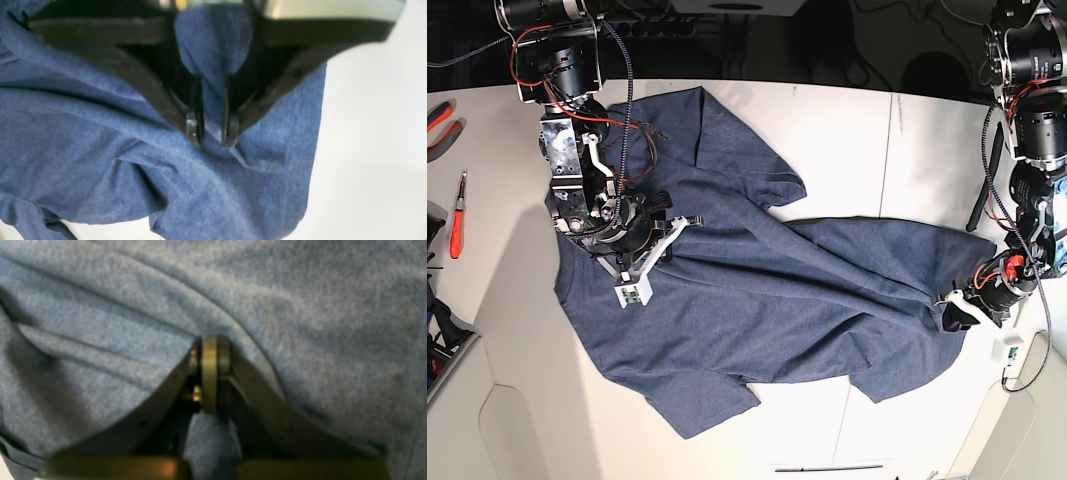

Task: Layout the t-shirt on the table in an organized manner, then fold the t-shirt properly
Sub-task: 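Drag the grasped fabric with the left gripper away from the right gripper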

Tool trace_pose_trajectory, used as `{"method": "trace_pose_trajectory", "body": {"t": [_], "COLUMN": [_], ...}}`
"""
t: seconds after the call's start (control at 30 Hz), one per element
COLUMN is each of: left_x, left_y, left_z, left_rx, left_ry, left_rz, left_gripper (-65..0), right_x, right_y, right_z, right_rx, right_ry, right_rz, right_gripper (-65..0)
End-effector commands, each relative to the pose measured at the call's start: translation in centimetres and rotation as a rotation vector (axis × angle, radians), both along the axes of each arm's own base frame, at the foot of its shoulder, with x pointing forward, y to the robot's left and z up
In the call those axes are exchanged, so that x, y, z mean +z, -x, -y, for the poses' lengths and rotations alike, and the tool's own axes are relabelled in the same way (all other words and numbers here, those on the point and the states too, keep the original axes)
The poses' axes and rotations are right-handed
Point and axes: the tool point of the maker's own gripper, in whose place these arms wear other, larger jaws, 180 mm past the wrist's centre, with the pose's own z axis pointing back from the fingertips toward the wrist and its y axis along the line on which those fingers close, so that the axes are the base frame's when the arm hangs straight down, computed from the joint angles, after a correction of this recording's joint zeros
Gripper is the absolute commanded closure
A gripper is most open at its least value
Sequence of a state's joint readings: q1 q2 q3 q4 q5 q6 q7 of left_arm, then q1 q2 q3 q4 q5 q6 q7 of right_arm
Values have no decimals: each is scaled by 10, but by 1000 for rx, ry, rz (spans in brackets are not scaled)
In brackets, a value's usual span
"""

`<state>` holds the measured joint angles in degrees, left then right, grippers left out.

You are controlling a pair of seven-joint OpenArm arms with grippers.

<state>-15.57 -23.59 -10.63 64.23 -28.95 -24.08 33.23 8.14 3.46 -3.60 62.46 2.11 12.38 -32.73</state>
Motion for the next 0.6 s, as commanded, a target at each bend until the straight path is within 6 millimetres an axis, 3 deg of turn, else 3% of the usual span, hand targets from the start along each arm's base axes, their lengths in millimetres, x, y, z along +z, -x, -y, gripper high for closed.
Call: {"method": "trace_pose_trajectory", "body": {"t": [0.0, 0.13, 0.33, 0.57], "left_x": [19, 8, -13, -12], "left_y": [-11, -10, -6, -7], "left_z": [-1, 8, 8, 6], "left_rx": [-6, -9, 22, 27], "left_ry": [-2, 6, 41, 40], "left_rz": [56, 43, 27, 40], "left_gripper": [-143, -261, -257, -44], "right_x": [-26, -26, -26, -26], "right_y": [40, 40, 40, 40], "right_z": [37, 37, 37, 37], "right_rx": [-21, -21, -20, -20], "right_ry": [152, 152, 152, 151], "right_rz": [-180, -180, -179, -180], "right_gripper": [0, 0, 0, 0]}}
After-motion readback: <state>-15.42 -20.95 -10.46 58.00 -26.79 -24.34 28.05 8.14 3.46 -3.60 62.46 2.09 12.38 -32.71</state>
